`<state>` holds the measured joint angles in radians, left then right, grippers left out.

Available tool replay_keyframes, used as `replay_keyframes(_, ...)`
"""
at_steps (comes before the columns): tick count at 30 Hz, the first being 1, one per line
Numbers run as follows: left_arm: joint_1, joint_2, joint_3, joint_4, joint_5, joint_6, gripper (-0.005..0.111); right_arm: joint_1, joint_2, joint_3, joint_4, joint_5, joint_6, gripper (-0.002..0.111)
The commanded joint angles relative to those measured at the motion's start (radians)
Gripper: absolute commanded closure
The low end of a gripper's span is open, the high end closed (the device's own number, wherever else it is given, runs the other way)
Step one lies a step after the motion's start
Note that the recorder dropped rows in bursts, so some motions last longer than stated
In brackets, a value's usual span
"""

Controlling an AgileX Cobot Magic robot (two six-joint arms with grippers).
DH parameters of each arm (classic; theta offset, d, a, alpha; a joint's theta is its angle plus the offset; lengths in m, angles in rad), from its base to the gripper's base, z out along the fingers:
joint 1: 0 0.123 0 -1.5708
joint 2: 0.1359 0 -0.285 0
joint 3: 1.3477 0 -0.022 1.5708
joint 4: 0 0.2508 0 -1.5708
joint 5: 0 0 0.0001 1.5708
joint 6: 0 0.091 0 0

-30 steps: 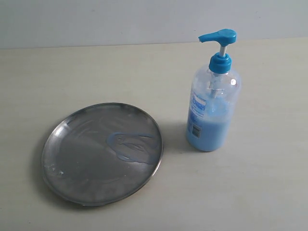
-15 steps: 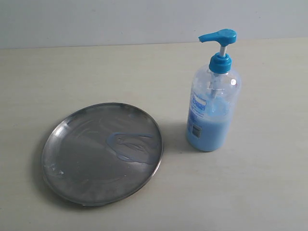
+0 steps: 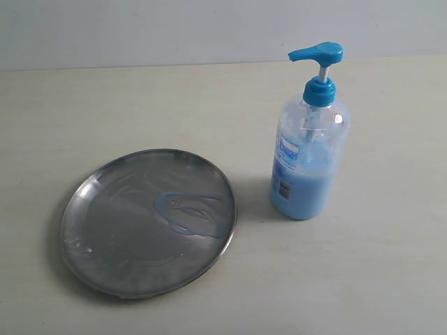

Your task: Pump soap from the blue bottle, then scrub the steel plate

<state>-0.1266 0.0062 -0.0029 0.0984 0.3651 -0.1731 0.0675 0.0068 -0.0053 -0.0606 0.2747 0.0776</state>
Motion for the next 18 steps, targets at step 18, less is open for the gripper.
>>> replay_keyframes(18,0.003,-0.006,0.003,-0.008,-0.009,0.004,0.107,-0.006,-0.007,0.005,0.002,-0.016,0.001,0.108)
